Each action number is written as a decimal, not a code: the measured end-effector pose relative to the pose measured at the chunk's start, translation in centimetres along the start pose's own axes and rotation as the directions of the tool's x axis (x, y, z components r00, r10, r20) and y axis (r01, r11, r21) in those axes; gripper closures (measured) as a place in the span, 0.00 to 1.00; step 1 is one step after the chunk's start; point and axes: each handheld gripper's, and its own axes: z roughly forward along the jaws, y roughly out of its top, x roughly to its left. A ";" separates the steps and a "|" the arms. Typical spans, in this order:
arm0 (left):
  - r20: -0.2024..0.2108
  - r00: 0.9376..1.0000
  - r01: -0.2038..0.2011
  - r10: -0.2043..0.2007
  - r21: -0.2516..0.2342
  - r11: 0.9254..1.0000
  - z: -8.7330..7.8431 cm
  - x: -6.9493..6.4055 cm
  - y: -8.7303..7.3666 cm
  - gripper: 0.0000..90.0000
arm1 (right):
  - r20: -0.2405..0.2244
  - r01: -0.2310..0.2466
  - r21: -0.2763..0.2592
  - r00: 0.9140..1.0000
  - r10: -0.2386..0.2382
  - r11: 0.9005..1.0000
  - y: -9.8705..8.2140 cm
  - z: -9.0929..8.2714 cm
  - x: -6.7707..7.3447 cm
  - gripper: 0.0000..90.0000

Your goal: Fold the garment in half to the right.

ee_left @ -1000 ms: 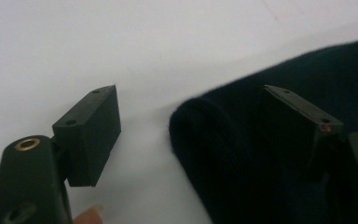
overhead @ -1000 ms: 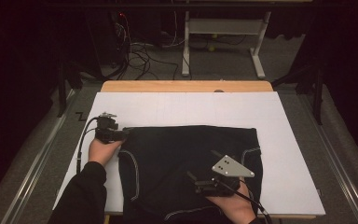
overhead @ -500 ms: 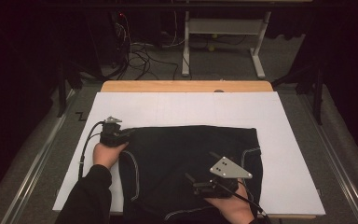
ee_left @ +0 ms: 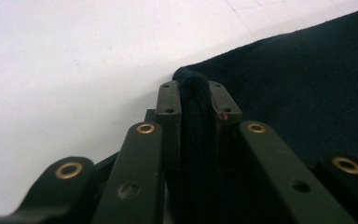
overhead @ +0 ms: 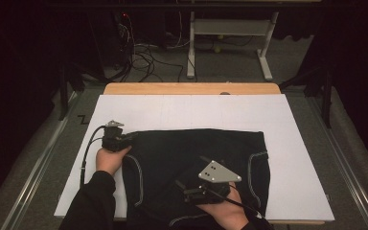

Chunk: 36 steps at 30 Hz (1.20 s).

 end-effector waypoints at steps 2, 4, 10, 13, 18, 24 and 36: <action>0.002 1.000 0.003 -0.003 -0.002 1.000 0.0 0.0 0.0 0.82 | -0.012 0.002 0.008 1.000 -0.002 1.000 0.2 0.4 0.5 0.00; 0.004 1.000 0.005 -0.005 -0.002 1.000 0.0 0.1 0.0 0.82 | -0.023 0.010 0.018 1.000 -0.009 1.000 0.4 0.9 1.0 0.00; 0.017 1.000 0.015 -0.015 -0.006 1.000 0.0 0.3 0.0 0.82 | -0.066 0.020 0.040 0.998 -0.017 0.999 0.8 2.4 2.9 0.00; 0.014 1.000 0.013 -0.013 -0.007 1.000 0.0 0.2 -0.1 0.82 | -0.087 0.029 0.048 0.996 -0.025 0.998 1.0 3.0 3.8 0.00; 0.012 1.000 0.011 -0.011 -0.008 1.000 0.0 0.2 -0.1 0.82 | -0.124 0.045 0.079 0.992 -0.035 0.996 1.1 4.3 5.3 0.00; 0.009 1.000 0.008 -0.008 -0.006 1.000 0.0 0.1 -0.1 0.82 | -0.173 0.060 0.098 0.984 -0.042 0.993 1.4 5.6 7.1 0.00; 0.014 1.000 0.006 -0.006 -0.008 1.000 -0.1 0.2 -0.1 0.82 | -0.228 0.078 0.189 0.973 -0.034 0.979 0.5 8.0 9.6 0.03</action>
